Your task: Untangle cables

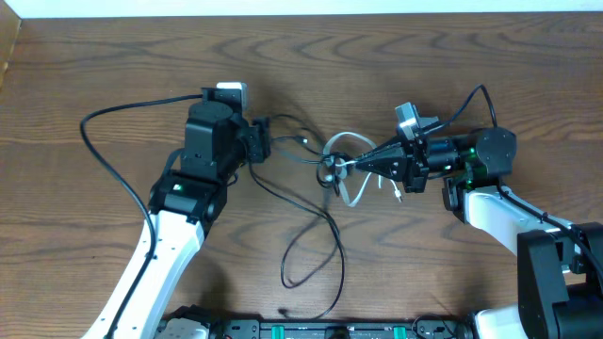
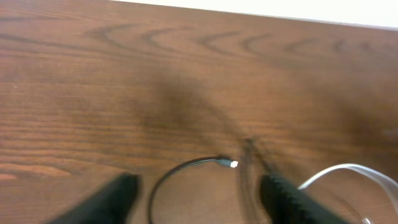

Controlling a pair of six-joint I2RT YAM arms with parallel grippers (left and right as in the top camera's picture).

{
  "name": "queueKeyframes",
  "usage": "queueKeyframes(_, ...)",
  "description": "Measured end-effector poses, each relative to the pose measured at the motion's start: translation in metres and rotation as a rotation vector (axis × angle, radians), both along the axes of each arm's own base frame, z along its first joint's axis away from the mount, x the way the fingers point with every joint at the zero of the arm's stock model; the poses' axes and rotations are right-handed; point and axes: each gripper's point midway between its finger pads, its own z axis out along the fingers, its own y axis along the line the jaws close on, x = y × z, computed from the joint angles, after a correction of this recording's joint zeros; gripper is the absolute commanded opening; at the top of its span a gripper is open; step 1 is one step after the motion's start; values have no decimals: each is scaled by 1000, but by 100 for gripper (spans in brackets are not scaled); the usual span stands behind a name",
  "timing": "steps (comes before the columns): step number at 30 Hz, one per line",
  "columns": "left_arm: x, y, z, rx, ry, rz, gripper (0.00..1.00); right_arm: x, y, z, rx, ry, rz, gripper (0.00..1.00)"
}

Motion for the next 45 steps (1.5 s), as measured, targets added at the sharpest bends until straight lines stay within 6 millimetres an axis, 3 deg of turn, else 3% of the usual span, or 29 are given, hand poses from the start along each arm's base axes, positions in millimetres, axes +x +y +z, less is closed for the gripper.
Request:
queueKeyframes(7,1,-8,-16,-14,49,-31,81,-4,-1,6,-3,32,6,1)
queueKeyframes(12,-7,-28,-14,-89,70,-132,81,-4,-1,6,-7,67,6,1)
queueKeyframes(27,-59,-98,8,-345,117,-603,82,0,0,8,1,96,-14,1)
queueKeyframes(34,-80,-102,-1,-361,189,-677,82,3,0,9,8,106,-28,1)
queueKeyframes(45,-75,-95,-8,-311,191,-636,82,14,0,26,78,85,-113,1)
